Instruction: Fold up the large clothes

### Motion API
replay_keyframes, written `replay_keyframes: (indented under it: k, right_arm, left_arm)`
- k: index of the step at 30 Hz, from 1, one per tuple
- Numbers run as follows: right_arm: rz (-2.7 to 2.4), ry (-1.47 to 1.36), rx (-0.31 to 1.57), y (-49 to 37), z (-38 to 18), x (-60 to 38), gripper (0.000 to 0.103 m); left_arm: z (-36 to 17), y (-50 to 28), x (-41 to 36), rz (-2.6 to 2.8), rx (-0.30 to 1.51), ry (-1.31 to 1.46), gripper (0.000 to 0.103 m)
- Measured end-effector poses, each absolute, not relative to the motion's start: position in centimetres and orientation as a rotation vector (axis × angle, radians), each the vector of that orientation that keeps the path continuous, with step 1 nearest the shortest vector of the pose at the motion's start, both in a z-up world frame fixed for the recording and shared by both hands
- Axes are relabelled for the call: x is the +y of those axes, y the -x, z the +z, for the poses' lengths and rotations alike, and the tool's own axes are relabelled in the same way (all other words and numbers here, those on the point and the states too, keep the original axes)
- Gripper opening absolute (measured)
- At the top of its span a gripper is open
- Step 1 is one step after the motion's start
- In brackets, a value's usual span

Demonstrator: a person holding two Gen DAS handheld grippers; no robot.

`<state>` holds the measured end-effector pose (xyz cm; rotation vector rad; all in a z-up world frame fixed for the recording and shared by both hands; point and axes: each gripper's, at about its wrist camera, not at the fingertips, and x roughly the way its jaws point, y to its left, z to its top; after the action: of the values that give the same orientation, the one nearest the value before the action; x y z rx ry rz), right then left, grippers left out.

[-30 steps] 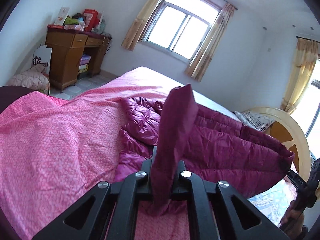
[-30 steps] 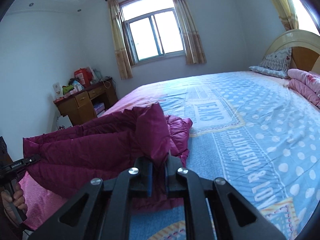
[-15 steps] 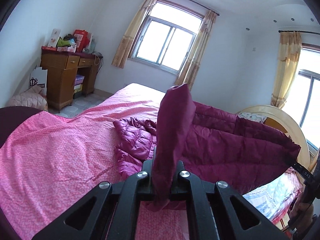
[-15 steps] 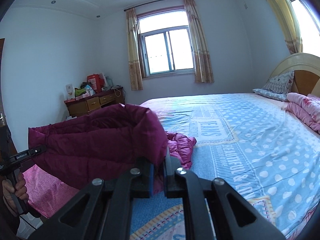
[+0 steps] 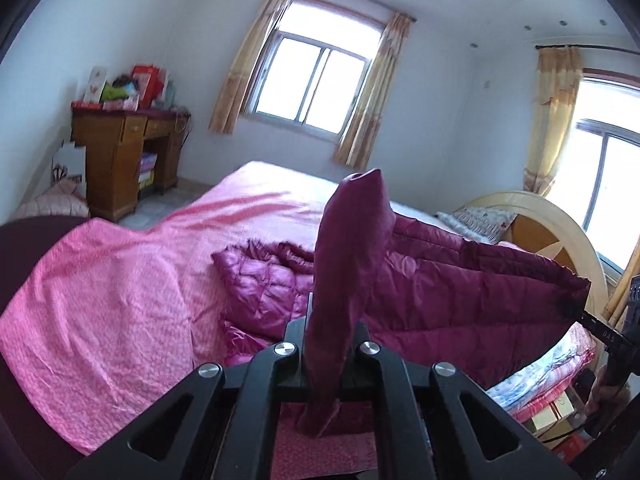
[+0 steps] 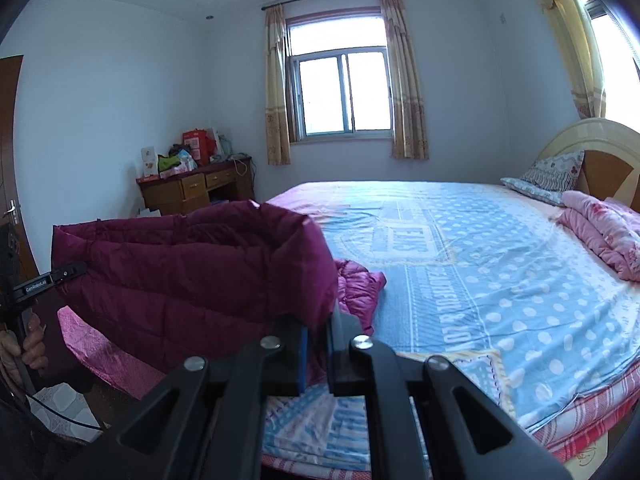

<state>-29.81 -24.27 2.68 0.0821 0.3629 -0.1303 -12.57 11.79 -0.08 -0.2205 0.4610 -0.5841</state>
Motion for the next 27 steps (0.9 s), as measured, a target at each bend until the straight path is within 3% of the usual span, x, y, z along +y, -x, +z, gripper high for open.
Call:
replay_keyframes:
  k: [8, 16, 27]
  right_arm:
    - [-0.122, -0.13, 0.427, 22.7, 2.1, -27.2, 0.009]
    - [-0.122, -0.195, 0.453, 10.1, 3.0, -31.5, 0.009]
    - [-0.341, -0.106, 0.595, -2.7, -5.7, -32.8, 0.008]
  left_arm:
    - [-0.1, 5.5, 9.6, -0.511, 0.563, 0.196, 0.003]
    - [1.2, -5.5, 5.0, -0.435, 0.578, 0.165, 0.003]
    - [-7.4, -16.4, -1.9, -0.195, 0.728, 0.044, 0.004]
